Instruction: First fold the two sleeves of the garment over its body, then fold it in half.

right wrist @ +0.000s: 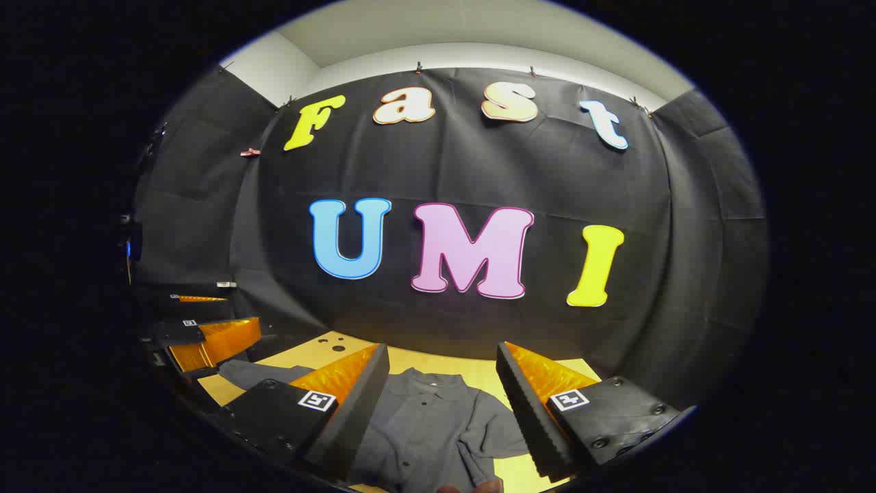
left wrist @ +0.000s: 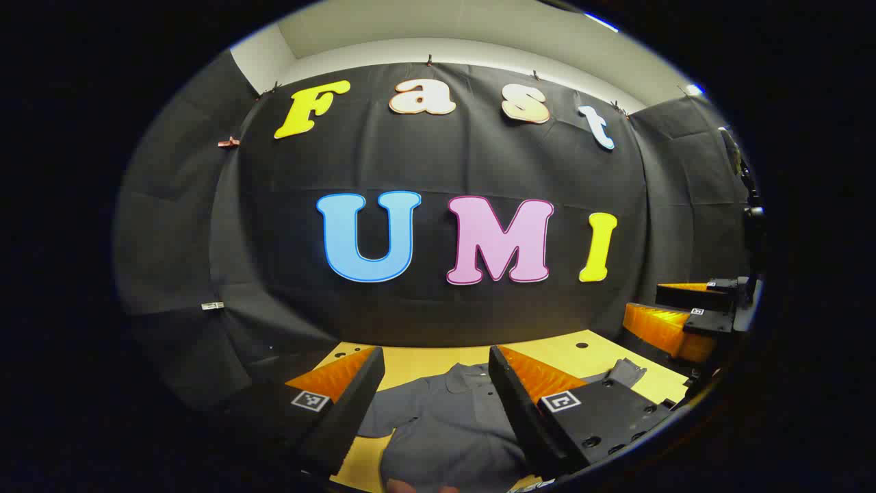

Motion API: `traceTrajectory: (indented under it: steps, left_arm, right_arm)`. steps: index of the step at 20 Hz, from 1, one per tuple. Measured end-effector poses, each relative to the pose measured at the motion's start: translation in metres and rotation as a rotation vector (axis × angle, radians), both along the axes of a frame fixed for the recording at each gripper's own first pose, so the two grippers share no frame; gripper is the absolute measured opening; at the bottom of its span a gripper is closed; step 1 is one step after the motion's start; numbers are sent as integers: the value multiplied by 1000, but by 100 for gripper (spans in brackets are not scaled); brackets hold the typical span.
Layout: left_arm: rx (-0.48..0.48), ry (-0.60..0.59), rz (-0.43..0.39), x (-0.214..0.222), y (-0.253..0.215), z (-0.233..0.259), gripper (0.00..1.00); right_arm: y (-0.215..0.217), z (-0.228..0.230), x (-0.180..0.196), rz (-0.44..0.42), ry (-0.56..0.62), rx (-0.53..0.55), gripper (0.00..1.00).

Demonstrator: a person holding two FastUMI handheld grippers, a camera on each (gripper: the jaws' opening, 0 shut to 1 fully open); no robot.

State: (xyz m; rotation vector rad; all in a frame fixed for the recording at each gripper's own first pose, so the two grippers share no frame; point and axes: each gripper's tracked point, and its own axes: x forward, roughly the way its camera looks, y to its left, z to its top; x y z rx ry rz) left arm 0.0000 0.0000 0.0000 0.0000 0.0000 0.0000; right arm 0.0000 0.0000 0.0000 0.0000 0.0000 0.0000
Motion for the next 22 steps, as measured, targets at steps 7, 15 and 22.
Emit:
traceTrajectory:
  steps: [7, 15, 22]
  left_arm:
    - [3, 5, -25, 14, -17, -2, 96]
    - [19, 8, -31, 20, -22, -2, 96]
    - [23, 38, -29, 26, -33, -10, 96]
  right_arm:
    - [-19, -2, 3, -19, -1, -6, 97]
    - [-29, -9, 10, -28, 19, 1, 97]
    - [-112, -46, 28, -158, 129, -2, 97]
